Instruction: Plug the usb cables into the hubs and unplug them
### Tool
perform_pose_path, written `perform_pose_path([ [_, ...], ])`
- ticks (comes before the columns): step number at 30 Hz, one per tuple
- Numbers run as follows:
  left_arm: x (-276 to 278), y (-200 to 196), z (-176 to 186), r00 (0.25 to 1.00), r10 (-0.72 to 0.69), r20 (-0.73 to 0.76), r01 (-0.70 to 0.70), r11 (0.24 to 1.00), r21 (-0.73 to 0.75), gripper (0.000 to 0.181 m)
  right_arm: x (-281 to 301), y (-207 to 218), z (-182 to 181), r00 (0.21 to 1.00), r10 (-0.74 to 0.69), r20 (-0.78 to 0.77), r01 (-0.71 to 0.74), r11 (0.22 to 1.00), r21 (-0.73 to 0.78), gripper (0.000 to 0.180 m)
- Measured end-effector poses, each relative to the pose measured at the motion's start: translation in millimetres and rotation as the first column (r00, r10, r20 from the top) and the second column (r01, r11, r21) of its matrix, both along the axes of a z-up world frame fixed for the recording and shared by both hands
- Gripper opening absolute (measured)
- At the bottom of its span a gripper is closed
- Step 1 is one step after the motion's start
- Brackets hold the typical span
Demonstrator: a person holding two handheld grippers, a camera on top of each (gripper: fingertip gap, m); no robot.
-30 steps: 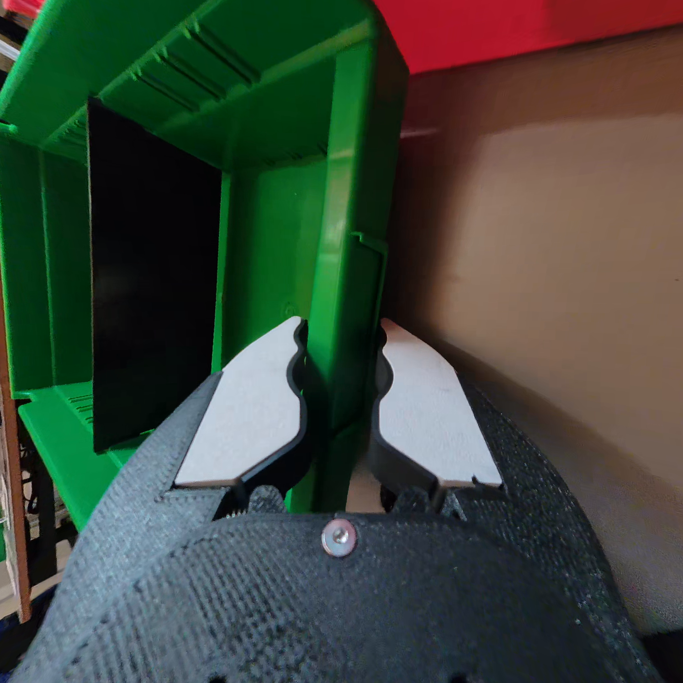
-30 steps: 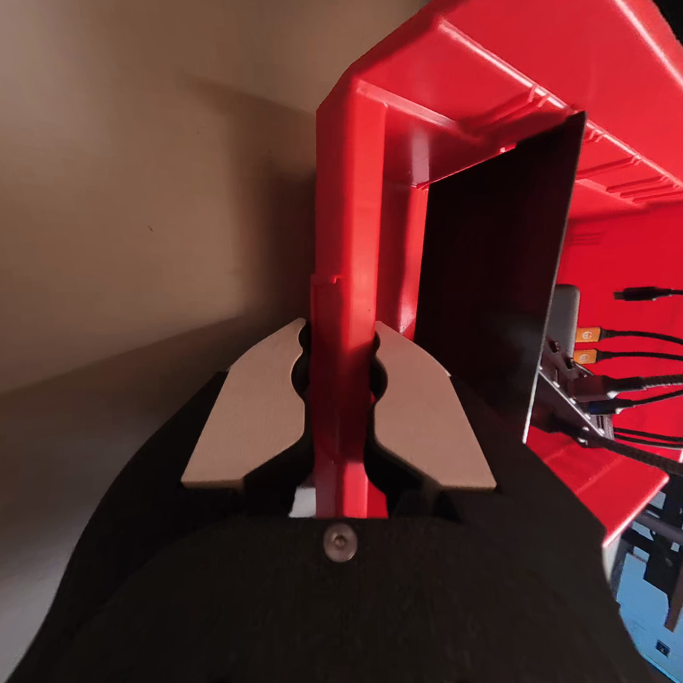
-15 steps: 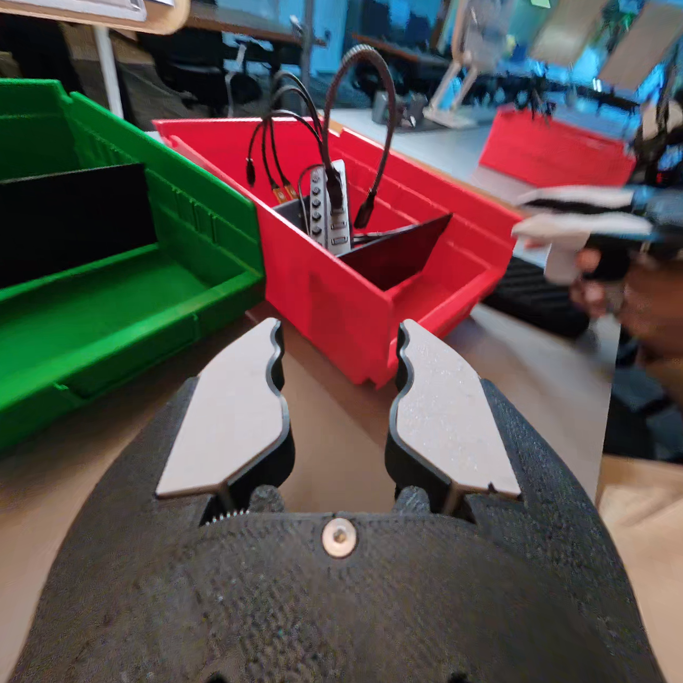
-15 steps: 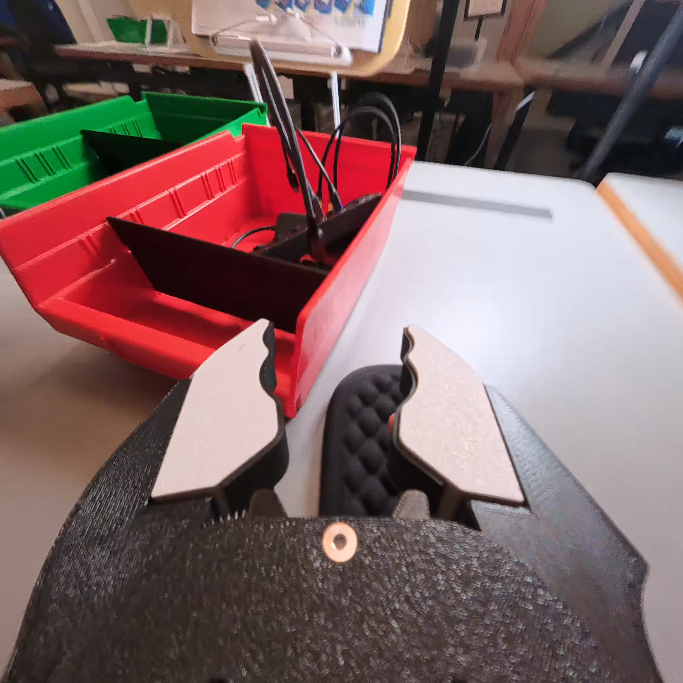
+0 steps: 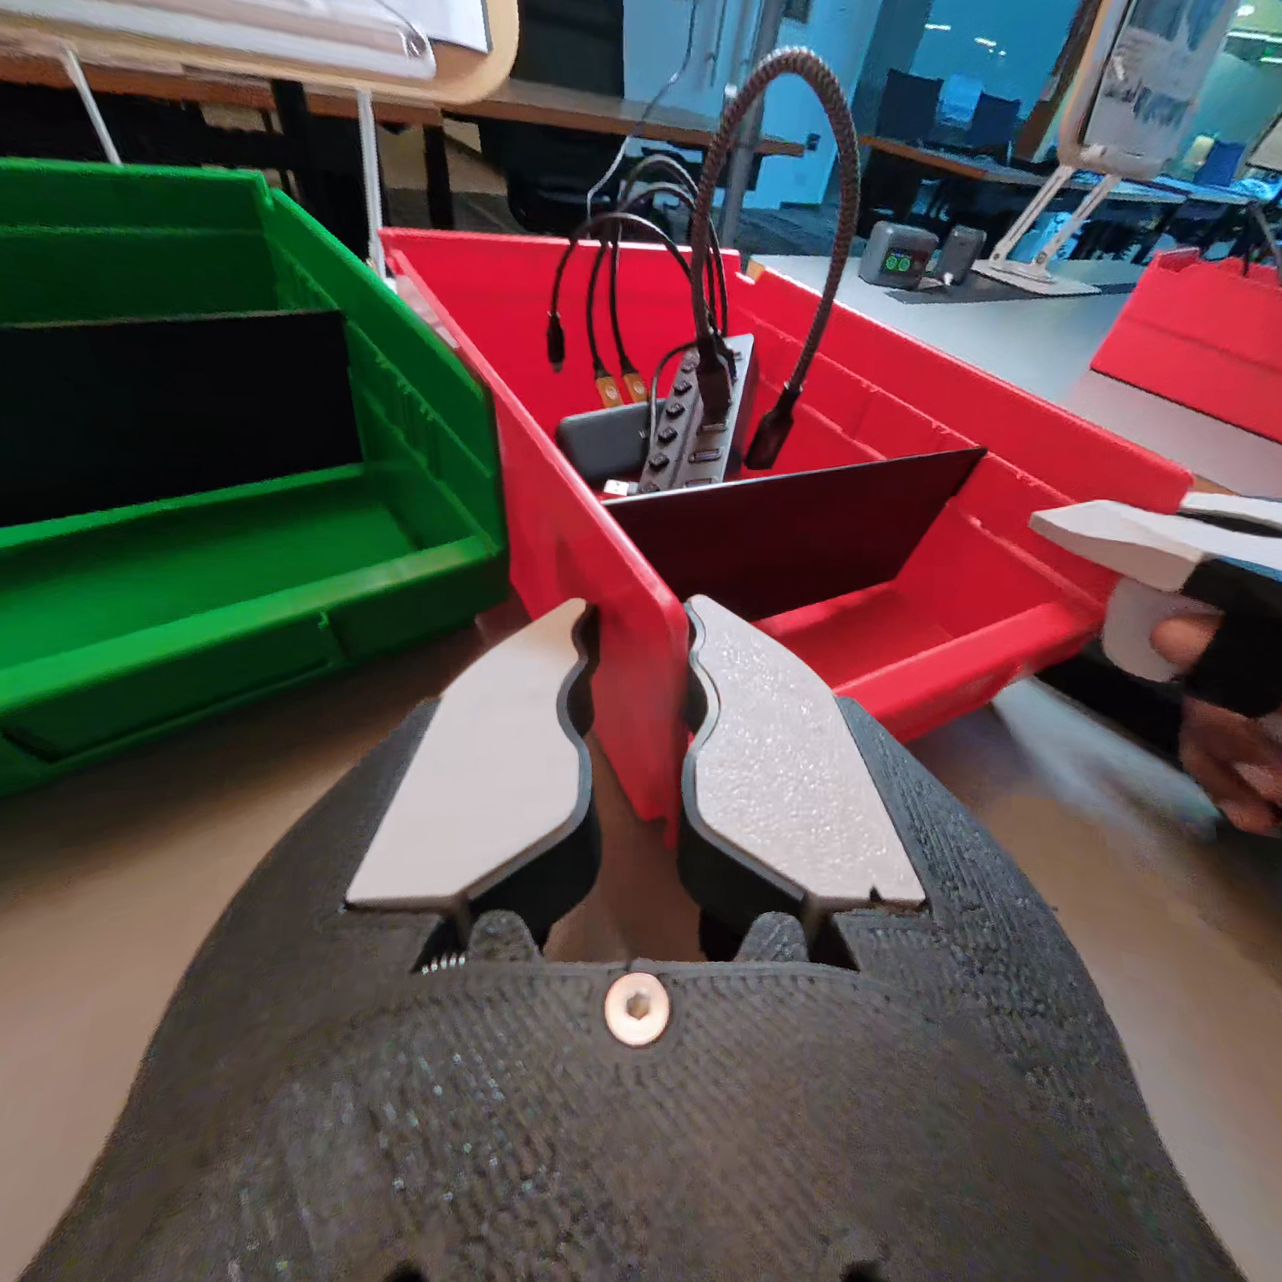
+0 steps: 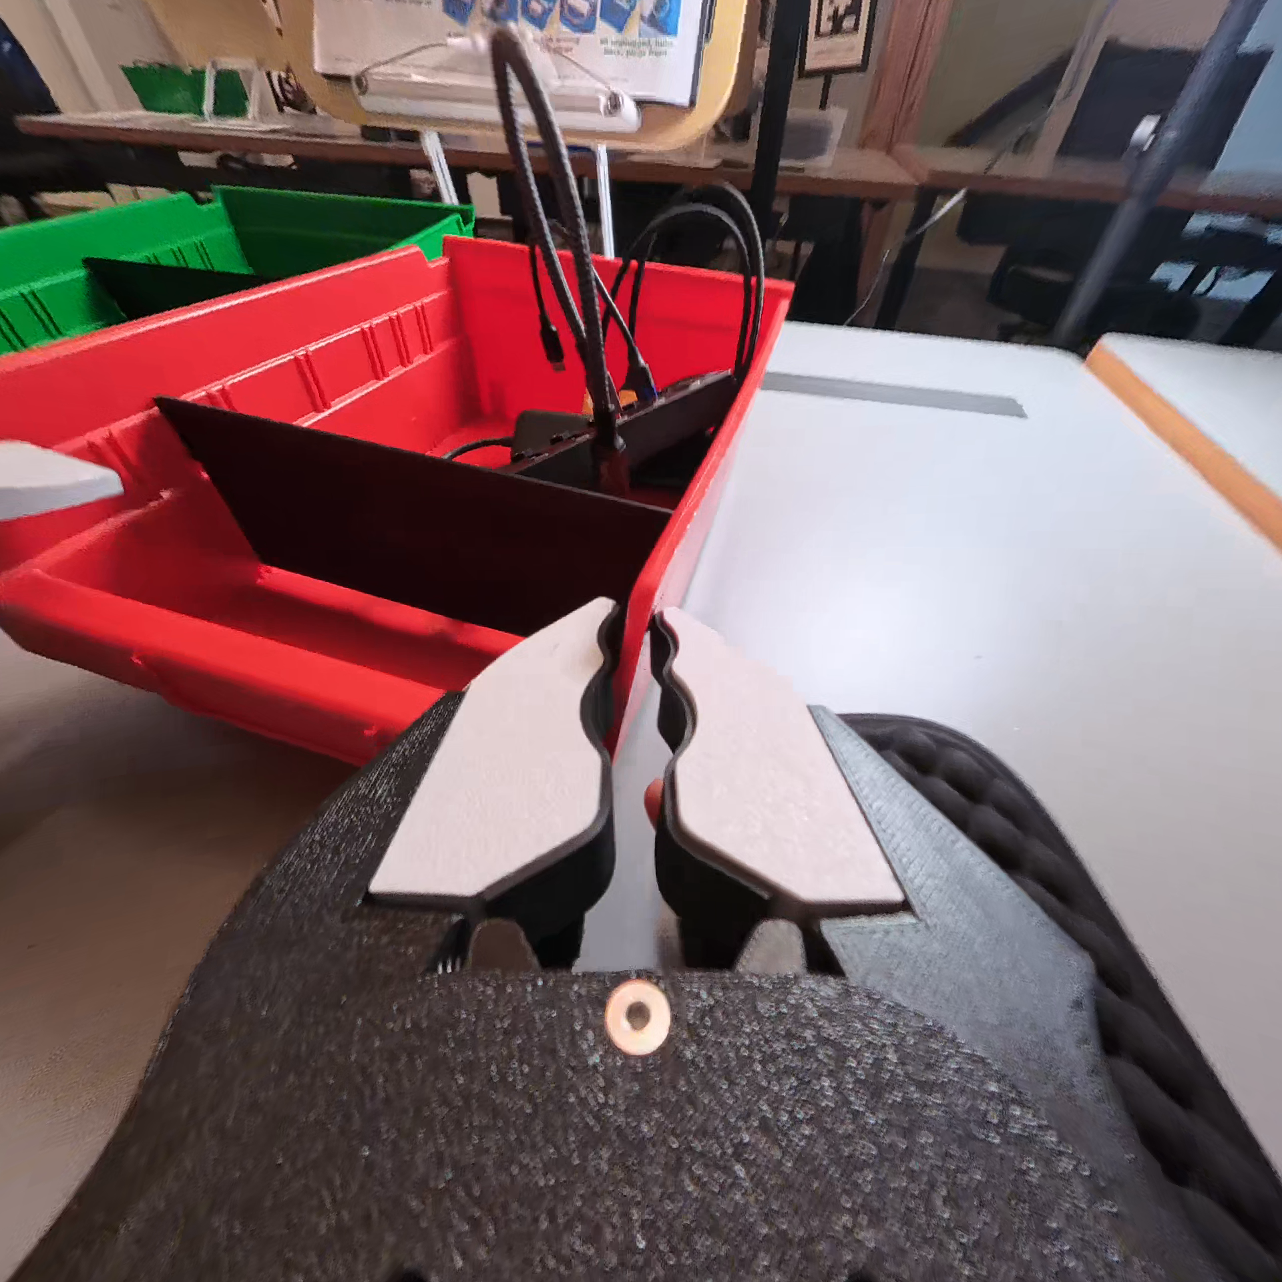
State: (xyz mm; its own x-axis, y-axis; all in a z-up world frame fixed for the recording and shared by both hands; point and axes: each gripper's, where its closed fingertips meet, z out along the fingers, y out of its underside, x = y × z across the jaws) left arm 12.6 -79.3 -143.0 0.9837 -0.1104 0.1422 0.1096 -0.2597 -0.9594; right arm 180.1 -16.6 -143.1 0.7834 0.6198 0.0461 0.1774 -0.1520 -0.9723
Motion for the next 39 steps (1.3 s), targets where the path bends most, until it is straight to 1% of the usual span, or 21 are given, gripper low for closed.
perform_pose_path([
  [1,0,0,4,1.0,-0.003,0.0,0.003,1.0,0.009,0.021,2,-1,6,1.0,-0.003,0.016,0.002,1.0,0.027,0.007],
  [3,2,-1,17,1.0,-0.013,-0.007,0.013,0.999,0.044,0.019,5,-5,23,1.0,0.0,0.006,0.0,0.998,0.063,0.007],
  [5,5,-3,38,0.999,-0.022,-0.031,0.025,0.995,0.096,0.017,9,-7,45,1.0,-0.008,0.007,0.008,0.994,0.111,0.007],
  [7,6,-7,70,0.997,-0.027,-0.068,0.037,0.987,0.156,0.016,10,-11,74,1.0,0.006,-0.018,-0.003,0.989,0.151,0.007],
  [10,-10,-16,126,0.995,-0.001,-0.097,0.024,0.971,0.236,0.015,-8,-21,131,0.994,0.078,-0.075,-0.057,0.969,0.24,0.009],
  [13,-45,-31,178,0.985,0.09,-0.144,-0.042,0.951,0.307,0.013,-44,-31,185,0.98,0.163,-0.115,-0.117,0.936,0.333,0.01],
  [16,-87,-57,218,0.963,0.209,-0.172,-0.137,0.923,0.359,0.012,-92,-45,226,0.955,0.261,-0.141,-0.187,0.899,0.396,0.01],
  [18,-117,-79,235,0.939,0.293,-0.179,-0.208,0.9,0.382,0.012,-126,-56,242,0.932,0.329,-0.149,-0.244,0.878,0.411,0.011],
  [20,-144,-103,242,0.914,0.366,-0.175,-0.276,0.877,0.394,0.011,-161,-68,248,0.904,0.396,-0.162,-0.304,0.861,0.408,0.011],
  [22,-170,-128,241,0.88,0.441,-0.176,-0.349,0.852,0.391,0.01,-194,-82,243,0.875,0.456,-0.162,-0.366,0.843,0.395,0.01],
  [24,-193,-152,233,0.845,0.503,-0.18,-0.414,0.83,0.373,0.01,-225,-95,230,0.849,0.505,-0.152,-0.425,0.826,0.369,0.01],
  [27,-221,-183,211,0.808,0.562,-0.177,-0.49,0.808,0.327,0.009,-264,-115,197,0.806,0.571,-0.153,-0.512,0.804,0.304,0.011],
  [30,-244,-205,182,0.789,0.59,-0.173,-0.539,0.799,0.268,0.009,-294,-133,156,0.772,0.618,-0.148,-0.582,0.781,0.225,0.011],
  [34,-273,-223,147,0.781,0.599,-0.18,-0.575,0.801,0.171,0.008,-324,-154,105,0.739,0.66,-0.134,-0.646,0.751,0.133,0.013],
  [39,-293,-221,116,0.776,0.595,-0.212,-0.592,0.802,0.082,0.007,-338,-161,63,0.73,0.67,-0.135,-0.669,0.741,0.056,0.014],
])
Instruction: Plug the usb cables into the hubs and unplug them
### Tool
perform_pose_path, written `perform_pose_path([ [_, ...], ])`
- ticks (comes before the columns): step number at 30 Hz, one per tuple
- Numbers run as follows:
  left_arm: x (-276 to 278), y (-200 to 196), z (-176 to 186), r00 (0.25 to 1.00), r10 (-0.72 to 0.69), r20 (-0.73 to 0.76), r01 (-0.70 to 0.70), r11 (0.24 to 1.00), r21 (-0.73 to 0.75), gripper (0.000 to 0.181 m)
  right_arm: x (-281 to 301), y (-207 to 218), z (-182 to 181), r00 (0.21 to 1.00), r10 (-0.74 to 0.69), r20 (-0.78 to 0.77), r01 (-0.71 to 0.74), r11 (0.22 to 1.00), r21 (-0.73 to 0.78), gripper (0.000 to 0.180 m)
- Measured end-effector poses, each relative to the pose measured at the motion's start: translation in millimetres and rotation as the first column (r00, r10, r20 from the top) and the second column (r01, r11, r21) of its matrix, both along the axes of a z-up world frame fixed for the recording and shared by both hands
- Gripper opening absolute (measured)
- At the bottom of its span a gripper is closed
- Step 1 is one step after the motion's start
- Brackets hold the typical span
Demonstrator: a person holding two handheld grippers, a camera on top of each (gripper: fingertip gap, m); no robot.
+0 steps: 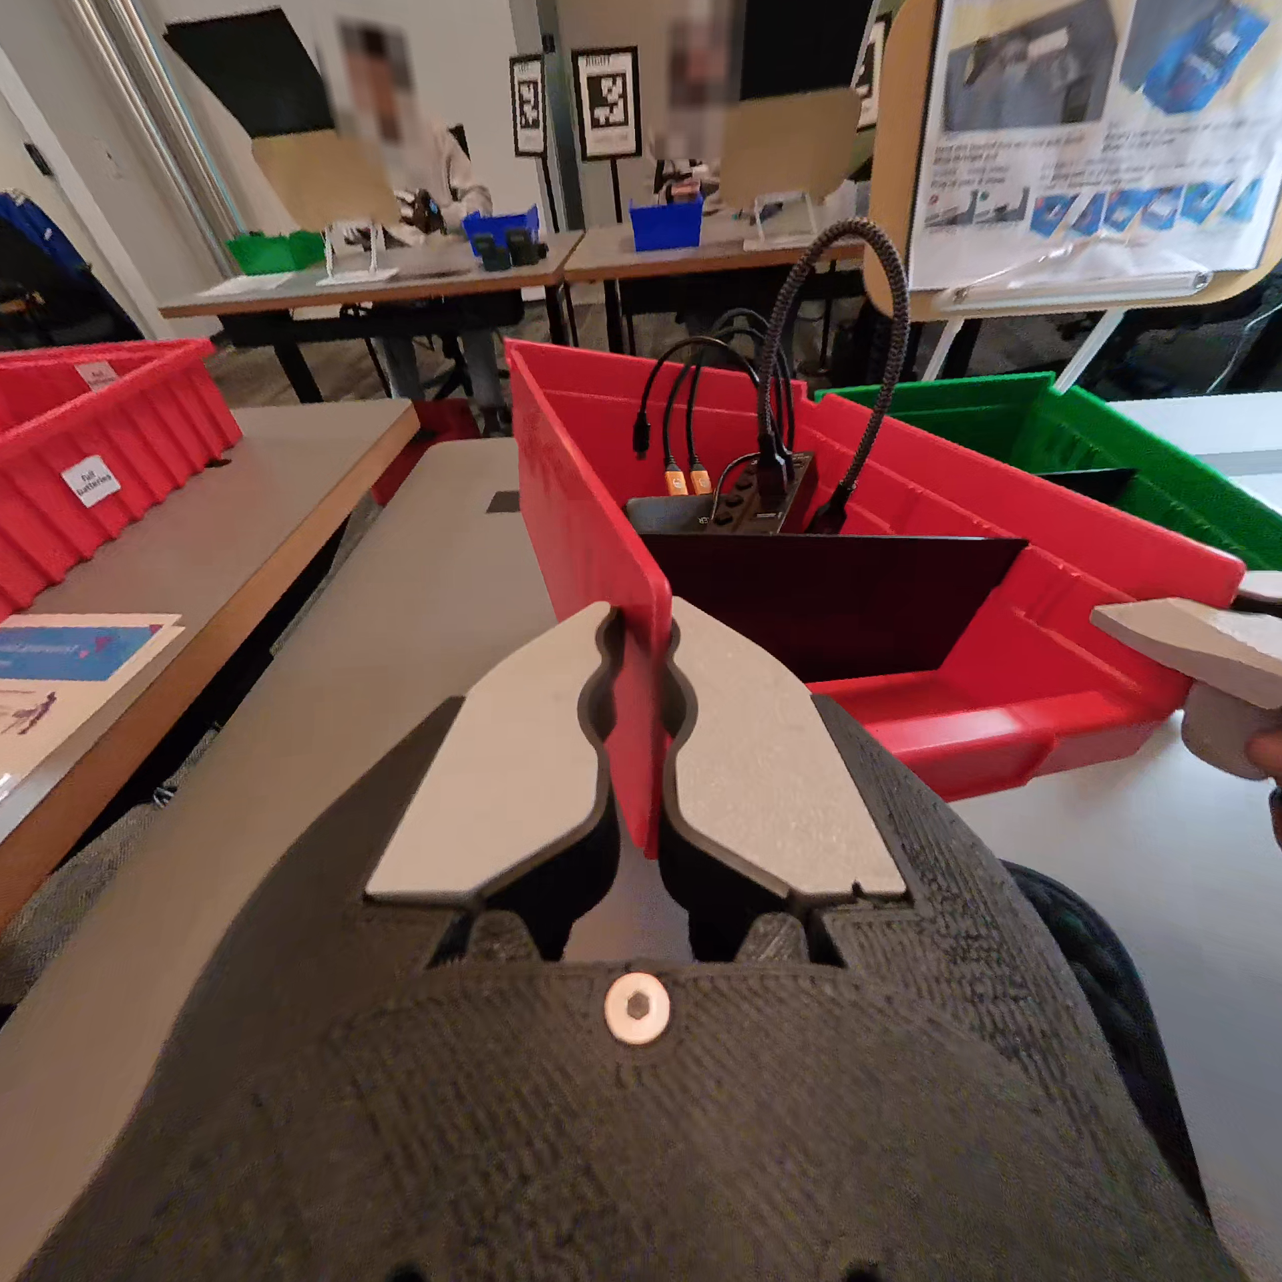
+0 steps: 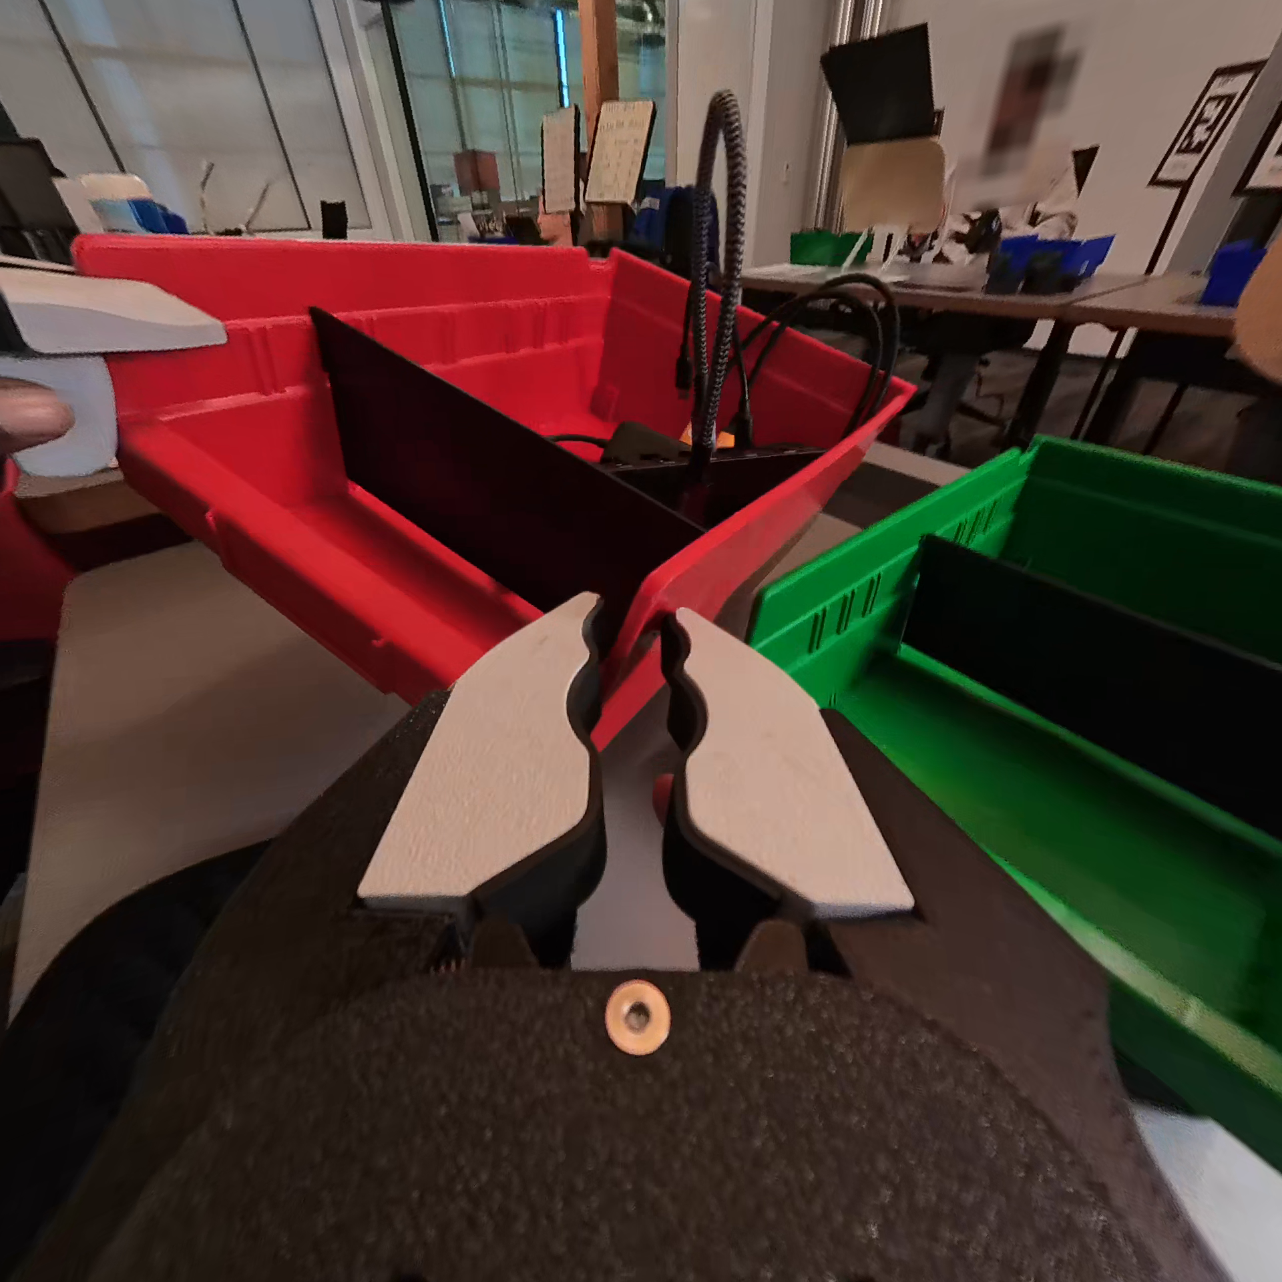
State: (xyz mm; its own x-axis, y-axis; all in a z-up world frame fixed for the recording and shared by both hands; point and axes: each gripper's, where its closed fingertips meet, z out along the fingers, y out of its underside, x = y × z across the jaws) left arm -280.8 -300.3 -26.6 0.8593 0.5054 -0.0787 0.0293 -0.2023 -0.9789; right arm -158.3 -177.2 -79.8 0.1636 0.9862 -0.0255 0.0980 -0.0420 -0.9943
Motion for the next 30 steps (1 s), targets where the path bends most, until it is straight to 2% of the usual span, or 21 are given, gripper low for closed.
perform_pose_path([
  [5,-15,16,-39,0.996,-0.021,0.091,0.024,0.999,-0.03,0.006,3,0,-33,0.997,-0.004,0.079,0.005,1.0,-0.007,0.018],
  [10,-18,38,-68,0.981,-0.08,0.179,0.078,0.997,0.02,0.008,15,4,-43,0.995,-0.019,0.102,0.019,1.0,0.008,0.022],
  [14,-2,56,-90,0.954,-0.183,0.238,0.202,0.978,-0.059,0.033,33,-2,-40,0.996,0.034,0.084,-0.035,0.999,0.017,0.02],
  [17,8,62,-97,0.937,-0.253,0.241,0.282,0.955,-0.095,0.054,60,-2,-36,0.991,0.089,0.098,-0.089,0.996,-0.002,0.033],
  [18,8,62,-95,0.944,-0.255,0.21,0.282,0.954,-0.107,0.06,71,6,-36,0.989,0.086,0.117,-0.087,0.996,0.005,0.037],
  [20,11,62,-84,0.951,-0.281,0.131,0.296,0.949,-0.113,0.061,90,30,-35,0.983,0.055,0.173,-0.065,0.997,0.052,0.044],
  [22,20,62,-73,0.944,-0.324,0.061,0.329,0.933,-0.148,0.065,105,59,-41,0.955,0.022,0.296,-0.063,0.989,0.131,0.051],
  [24,35,63,-69,0.915,-0.403,0.008,0.394,0.892,-0.222,0.065,113,88,-53,0.891,0.001,0.454,-0.116,0.968,0.224,0.059],
  [26,58,66,-75,0.853,-0.522,0.024,0.501,0.803,-0.323,0.065,112,118,-64,0.83,-0.035,0.556,-0.184,0.925,0.332,0.065],
  [28,83,69,-89,0.767,-0.635,0.096,0.61,0.674,-0.417,0.066,108,139,-79,0.744,-0.046,0.667,-0.28,0.885,0.372,0.07],
  [30,101,71,-110,0.685,-0.705,0.184,0.676,0.522,-0.52,0.067,103,149,-99,0.63,-0.019,0.777,-0.377,0.867,0.326,0.073],
])
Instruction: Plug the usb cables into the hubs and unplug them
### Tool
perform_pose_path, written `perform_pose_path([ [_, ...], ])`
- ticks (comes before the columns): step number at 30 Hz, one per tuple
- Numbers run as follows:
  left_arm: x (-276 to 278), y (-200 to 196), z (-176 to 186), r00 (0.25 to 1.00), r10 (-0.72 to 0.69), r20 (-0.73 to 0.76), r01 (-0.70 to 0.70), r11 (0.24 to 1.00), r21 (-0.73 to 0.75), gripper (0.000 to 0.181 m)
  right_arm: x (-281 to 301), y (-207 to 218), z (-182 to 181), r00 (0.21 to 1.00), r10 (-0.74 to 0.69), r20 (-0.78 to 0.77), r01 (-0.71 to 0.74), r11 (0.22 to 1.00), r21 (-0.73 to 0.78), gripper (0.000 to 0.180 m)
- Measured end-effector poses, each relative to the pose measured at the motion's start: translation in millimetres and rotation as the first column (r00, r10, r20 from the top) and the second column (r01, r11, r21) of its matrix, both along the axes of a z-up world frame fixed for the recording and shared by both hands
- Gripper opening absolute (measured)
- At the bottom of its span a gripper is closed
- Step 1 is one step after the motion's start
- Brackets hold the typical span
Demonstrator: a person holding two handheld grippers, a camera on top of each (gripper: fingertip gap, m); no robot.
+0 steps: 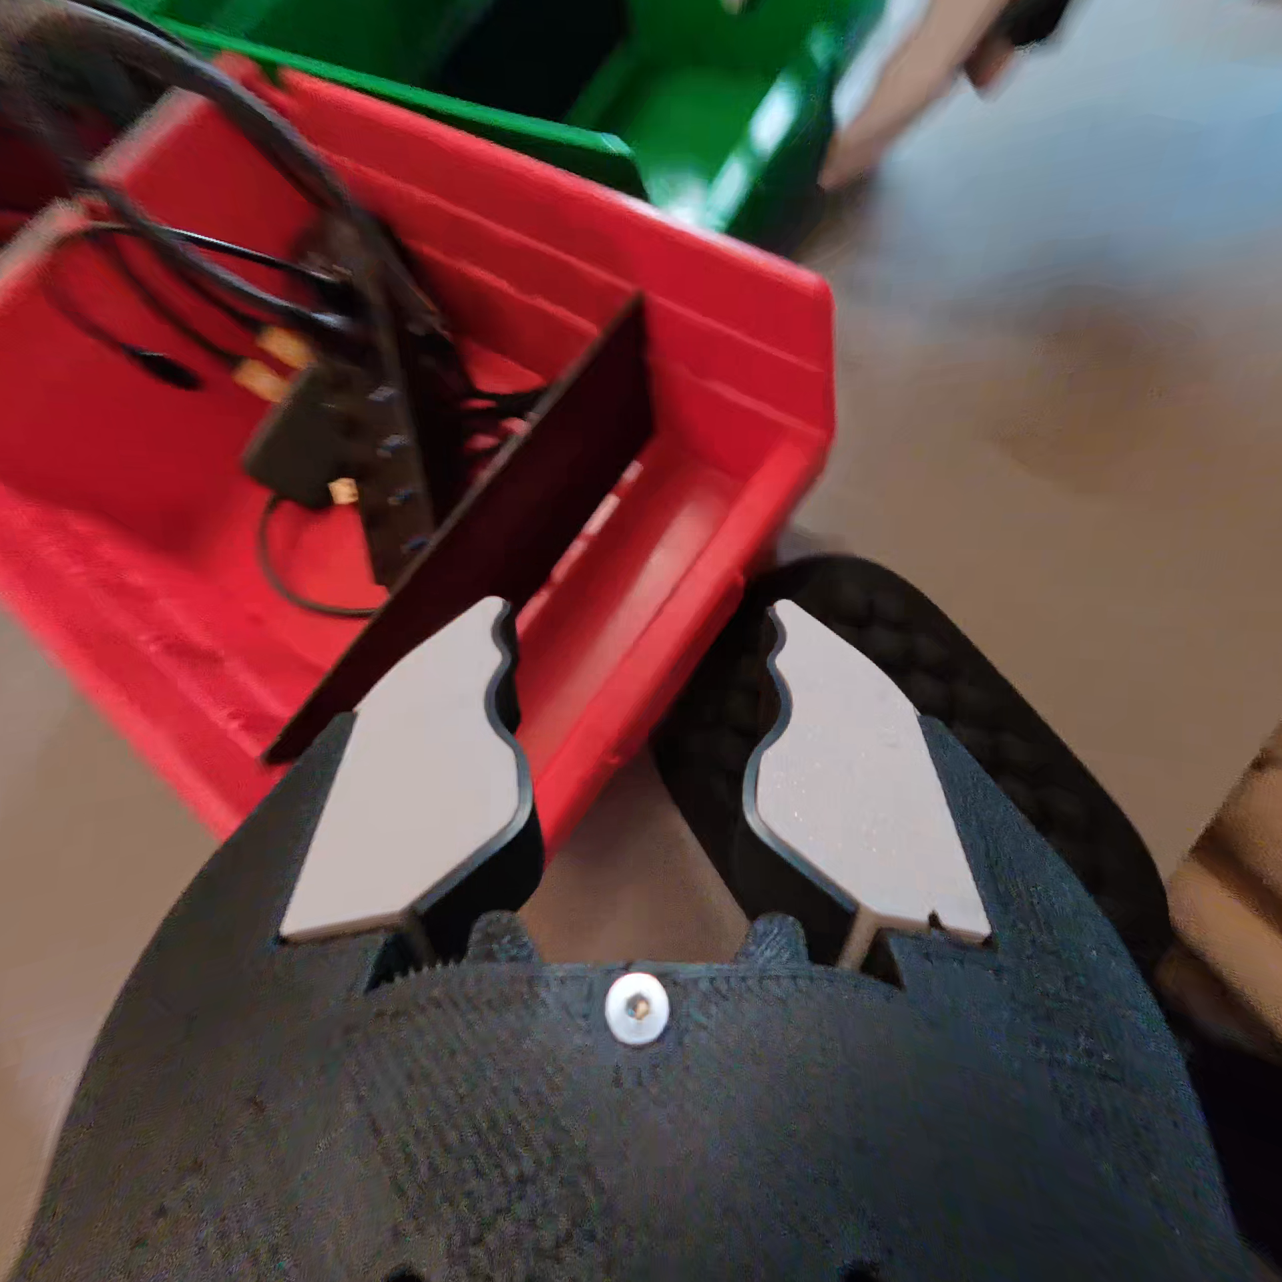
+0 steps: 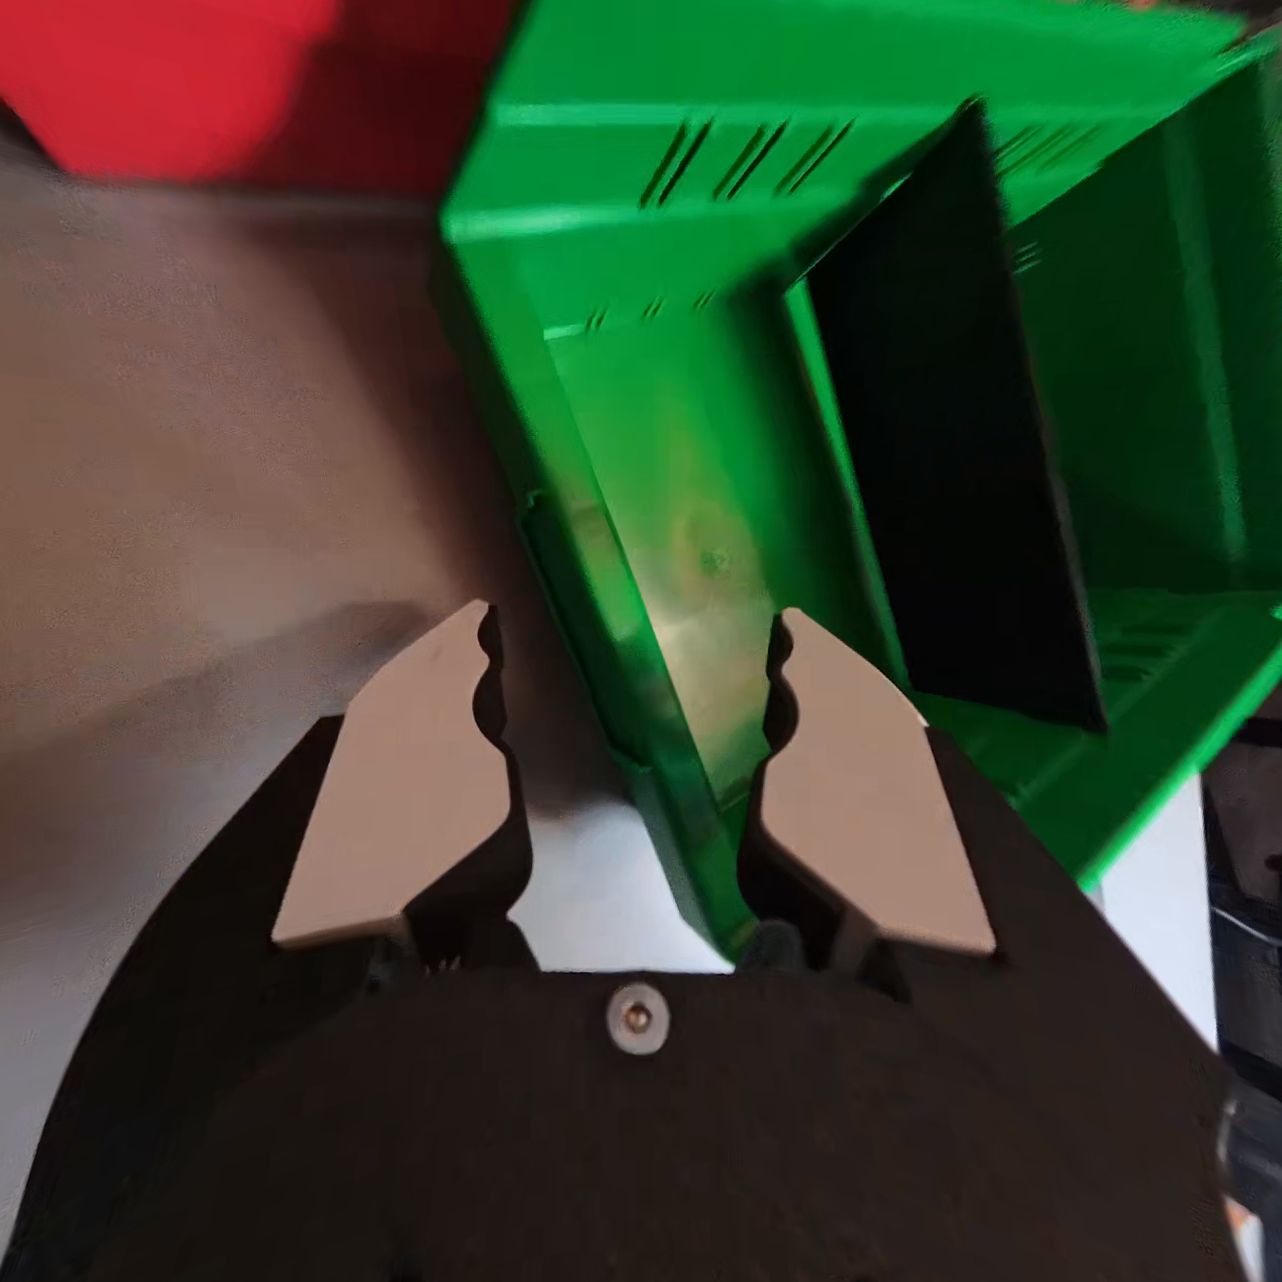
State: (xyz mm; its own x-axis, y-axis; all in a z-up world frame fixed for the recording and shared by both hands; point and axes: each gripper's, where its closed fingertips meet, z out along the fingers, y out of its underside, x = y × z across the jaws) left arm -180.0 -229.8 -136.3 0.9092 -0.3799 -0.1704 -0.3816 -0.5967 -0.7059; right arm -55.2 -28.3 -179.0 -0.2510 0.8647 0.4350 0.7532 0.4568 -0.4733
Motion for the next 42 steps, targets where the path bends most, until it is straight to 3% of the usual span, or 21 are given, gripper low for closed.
perform_pose_path([
  [2,1,4,-20,0.995,-0.077,-0.071,0.067,0.99,-0.123,0.065,-2,8,-21,0.989,0.025,0.148,-0.026,1.0,0.003,0.071],
  [4,0,5,-42,0.982,-0.149,-0.117,0.115,0.959,-0.259,0.062,0,10,-36,0.971,0.06,0.23,-0.062,0.998,-0.001,0.043],
  [7,-2,0,-68,0.947,-0.279,-0.158,0.196,0.892,-0.407,0.056,9,7,-35,0.974,0.064,0.218,-0.068,0.998,0.01,0.036],
  [11,2,-2,-71,0.943,-0.326,-0.071,0.258,0.849,-0.461,0.041,49,9,-31,0.977,-0.012,0.213,-0.013,0.993,0.115,0.031],
  [14,3,-1,-71,0.945,-0.321,-0.065,0.26,0.855,-0.449,0.038,91,13,-26,0.982,-0.079,0.173,0.058,0.991,0.123,0.032],
  [18,3,4,-59,0.956,-0.279,-0.094,0.235,0.915,-0.327,0.031,151,25,-17,0.979,-0.153,0.135,0.136,0.982,0.13,0.032],
  [24,-8,22,-58,0.965,-0.191,-0.179,0.135,0.949,-0.284,0.031,212,67,-11,0.948,-0.287,0.136,0.268,0.953,0.141,0.032],
  [32,-32,73,-62,0.969,-0.06,-0.238,-0.003,0.967,-0.256,0.029,223,136,-22,0.911,-0.377,0.169,0.351,0.922,0.165,0.03],
  [42,-76,108,-62,0.969,0.023,-0.248,-0.085,0.966,-0.245,0.028,215,170,-33,0.896,-0.406,0.18,0.376,0.909,0.181,0.03],
])
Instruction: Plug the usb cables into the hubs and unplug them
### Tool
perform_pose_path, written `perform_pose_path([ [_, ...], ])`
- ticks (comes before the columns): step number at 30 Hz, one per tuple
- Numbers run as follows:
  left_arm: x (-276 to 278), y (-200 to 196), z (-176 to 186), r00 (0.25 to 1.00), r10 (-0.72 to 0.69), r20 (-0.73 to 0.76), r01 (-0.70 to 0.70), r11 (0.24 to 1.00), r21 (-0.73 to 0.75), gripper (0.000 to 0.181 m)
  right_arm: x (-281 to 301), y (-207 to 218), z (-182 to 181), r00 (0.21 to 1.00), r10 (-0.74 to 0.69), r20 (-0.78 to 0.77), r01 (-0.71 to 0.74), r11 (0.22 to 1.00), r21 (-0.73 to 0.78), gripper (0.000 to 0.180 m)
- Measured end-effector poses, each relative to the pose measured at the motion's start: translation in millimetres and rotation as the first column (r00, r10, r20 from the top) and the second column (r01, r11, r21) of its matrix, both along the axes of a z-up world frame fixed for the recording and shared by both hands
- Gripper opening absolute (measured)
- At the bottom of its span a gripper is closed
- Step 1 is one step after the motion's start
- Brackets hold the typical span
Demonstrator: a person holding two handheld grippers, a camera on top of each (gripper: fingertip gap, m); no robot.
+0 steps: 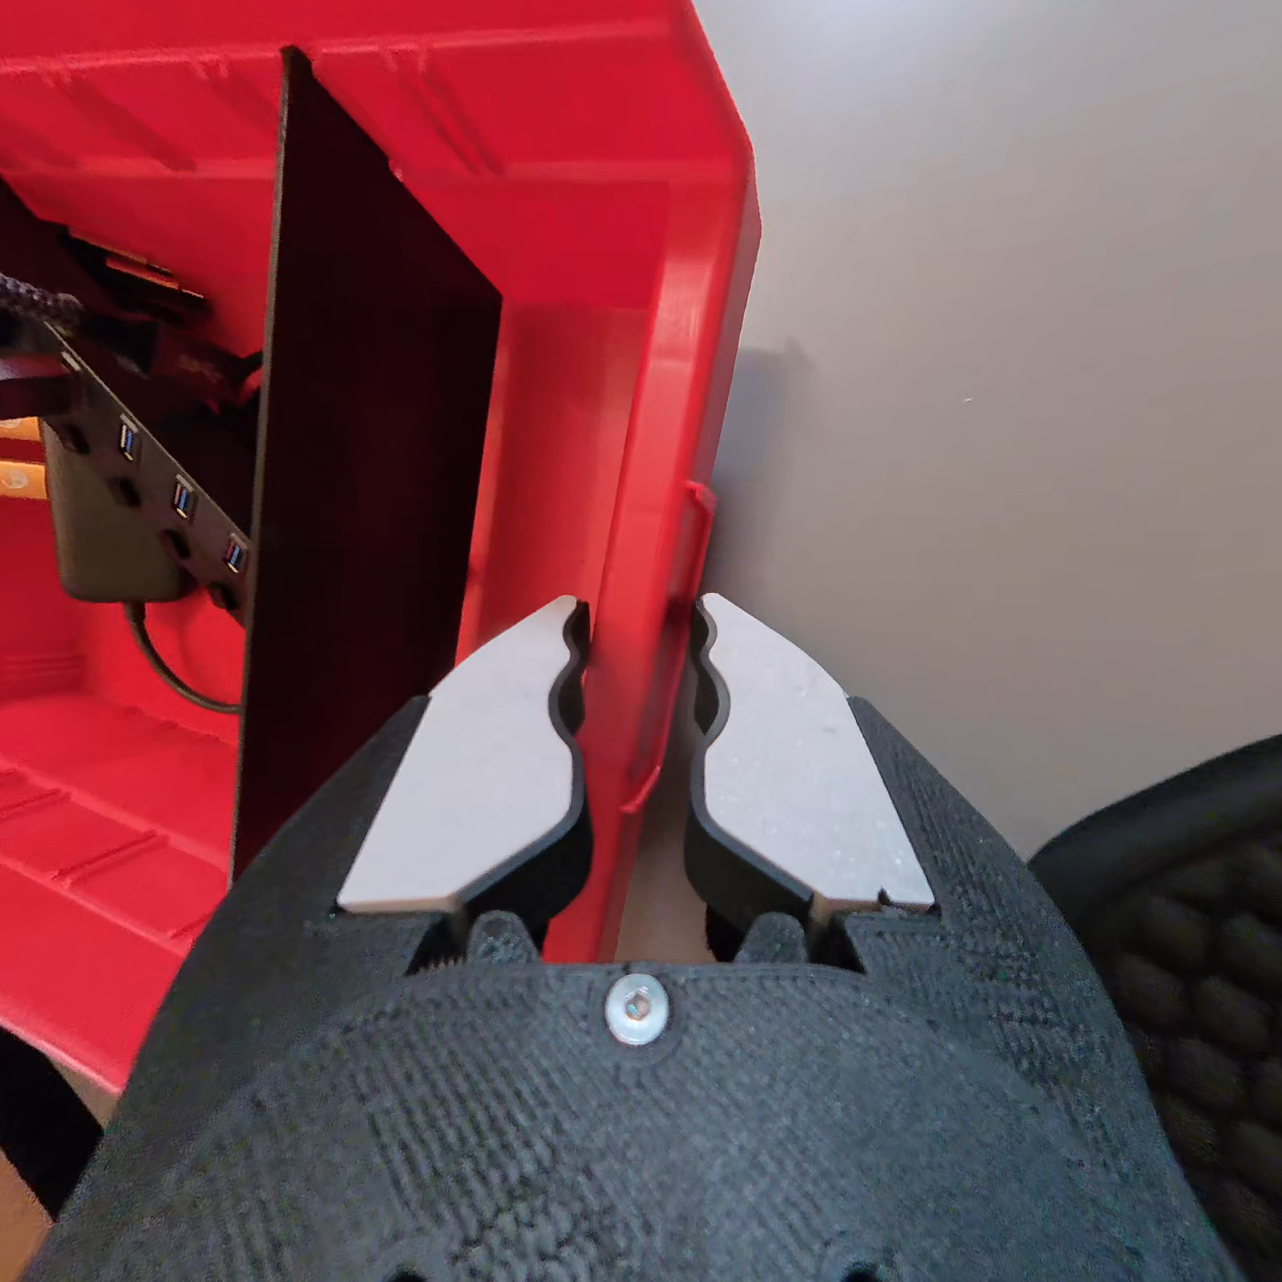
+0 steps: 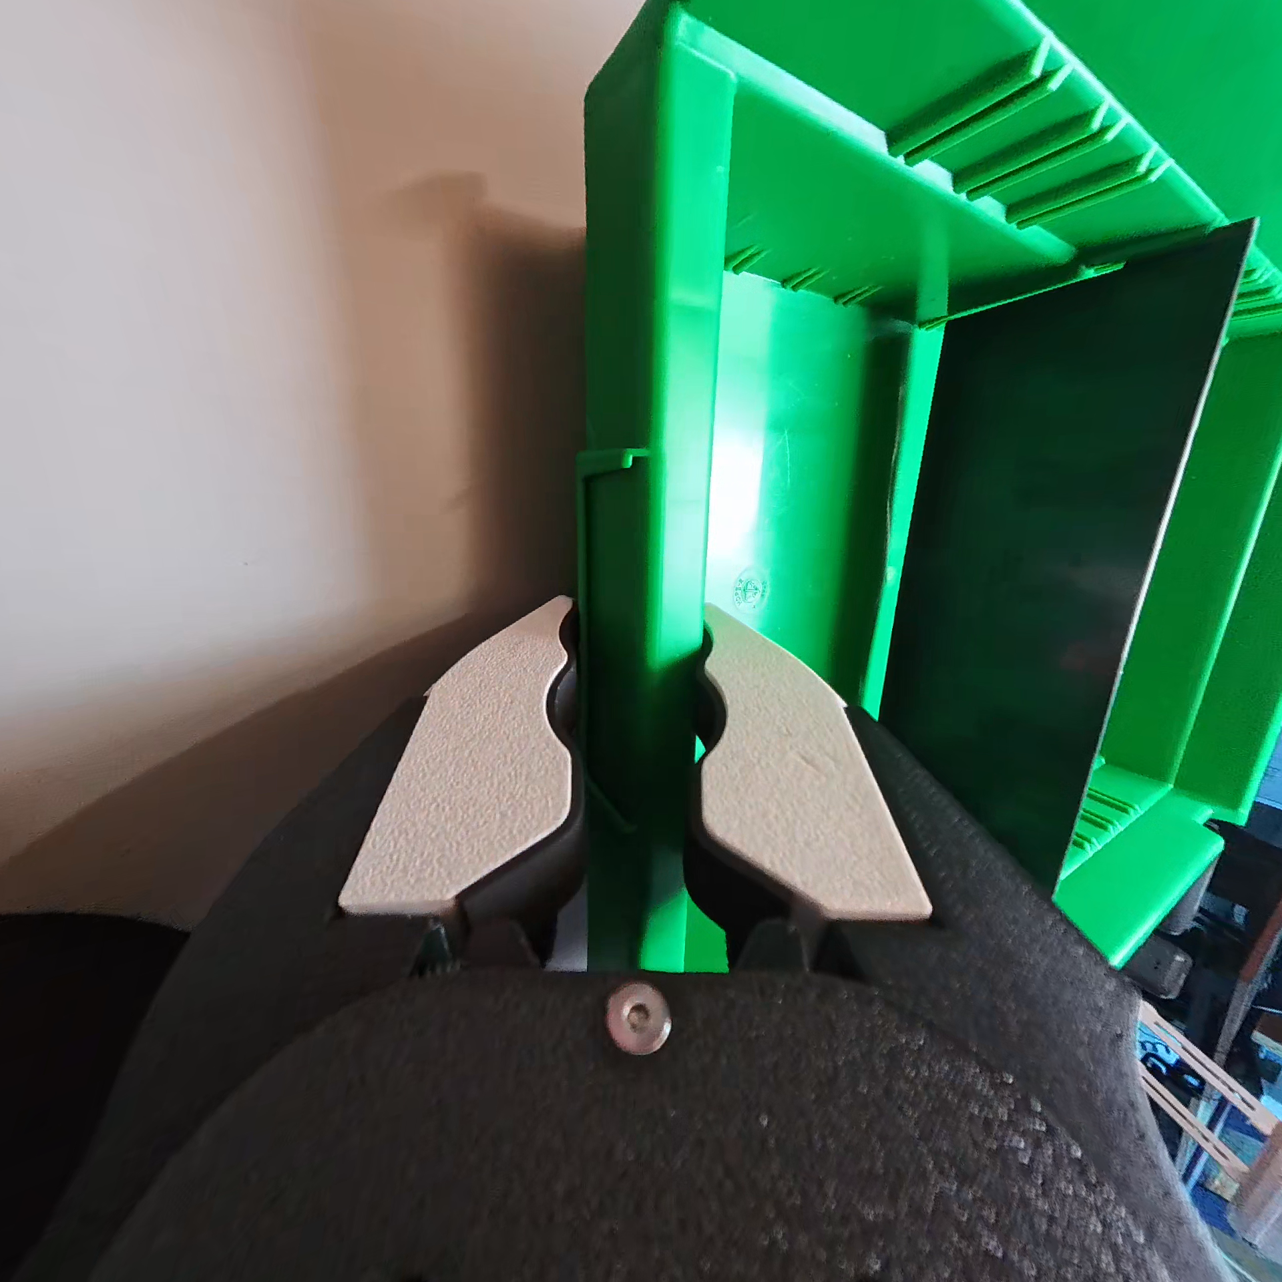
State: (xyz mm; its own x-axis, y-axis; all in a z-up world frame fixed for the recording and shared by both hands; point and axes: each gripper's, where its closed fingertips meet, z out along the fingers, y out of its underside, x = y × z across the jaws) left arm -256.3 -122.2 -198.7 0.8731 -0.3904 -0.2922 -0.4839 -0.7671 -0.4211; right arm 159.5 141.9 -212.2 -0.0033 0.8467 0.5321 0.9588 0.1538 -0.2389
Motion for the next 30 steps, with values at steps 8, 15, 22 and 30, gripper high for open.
perform_pose_path([
  [8,-8,5,0,1.0,0.009,-0.003,-0.009,1.0,0.004,0.028,0,1,0,1.0,-0.01,-0.014,0.01,1.0,0.001,0.03],
  [15,3,3,13,0.996,-0.023,0.09,0.015,0.997,0.081,0.042,-9,-15,24,0.98,-0.03,-0.196,0.015,0.997,-0.078,0.04],
  [22,-21,29,99,0.916,0.049,0.397,-0.219,0.891,0.397,0.053,-41,-58,111,0.599,-0.134,-0.789,-0.151,0.949,-0.276,0.051],
  [30,-113,77,84,0.78,0.376,0.5,-0.532,0.82,0.213,0.064,-35,-51,132,0.276,-0.191,-0.942,-0.108,0.968,-0.228,0.059],
])
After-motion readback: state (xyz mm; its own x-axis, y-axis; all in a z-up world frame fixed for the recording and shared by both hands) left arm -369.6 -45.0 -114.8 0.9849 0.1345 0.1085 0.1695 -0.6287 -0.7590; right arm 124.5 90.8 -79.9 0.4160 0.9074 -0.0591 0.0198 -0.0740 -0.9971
